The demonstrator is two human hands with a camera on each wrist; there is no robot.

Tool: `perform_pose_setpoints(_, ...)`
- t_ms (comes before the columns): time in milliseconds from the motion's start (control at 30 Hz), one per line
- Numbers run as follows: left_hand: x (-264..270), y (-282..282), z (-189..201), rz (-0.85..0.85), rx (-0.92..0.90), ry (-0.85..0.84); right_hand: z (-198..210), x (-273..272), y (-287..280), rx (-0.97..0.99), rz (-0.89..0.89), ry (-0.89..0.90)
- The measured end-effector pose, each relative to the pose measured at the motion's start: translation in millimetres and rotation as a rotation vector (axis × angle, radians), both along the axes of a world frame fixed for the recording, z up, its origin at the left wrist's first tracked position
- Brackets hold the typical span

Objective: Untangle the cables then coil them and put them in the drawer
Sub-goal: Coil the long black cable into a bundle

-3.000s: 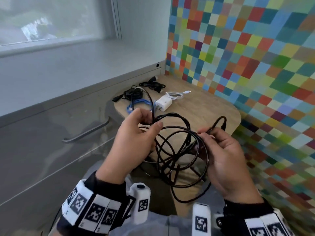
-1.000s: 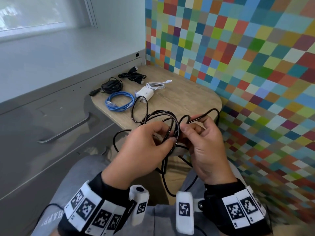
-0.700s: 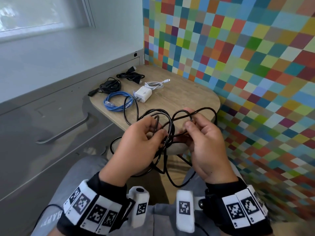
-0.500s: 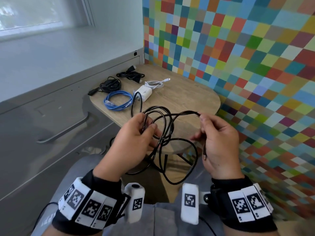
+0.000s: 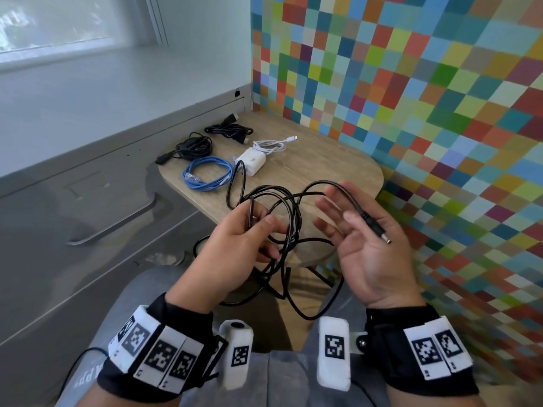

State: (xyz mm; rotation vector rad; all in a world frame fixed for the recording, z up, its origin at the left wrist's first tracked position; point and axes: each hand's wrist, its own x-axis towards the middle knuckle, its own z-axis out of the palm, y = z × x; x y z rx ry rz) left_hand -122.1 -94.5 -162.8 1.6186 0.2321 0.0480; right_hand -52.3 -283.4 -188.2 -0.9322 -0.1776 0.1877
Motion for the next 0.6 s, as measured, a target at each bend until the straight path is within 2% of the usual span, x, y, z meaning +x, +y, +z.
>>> perform_pose_setpoints(133, 0, -2, 1, -0.017, 0.049, -0.012, -8, -5, 11, -0.384, -0.173, -0.240)
perform_pose_setpoints(300, 3, -6, -2, 0.017, 0.142, -0.015, -8, -8, 17, -0.599, -0.289, -0.354)
perform_pose_setpoints(400, 3, -8, -4, 0.044, 0.157, -0.043, -8, -9, 20, -0.768, -0.239, -0.418)
perform_pose_setpoints(600, 5, -10, -8, 0.080, 0.141, -0.062, -1, -10, 21, -0.903, -0.204, -0.486)
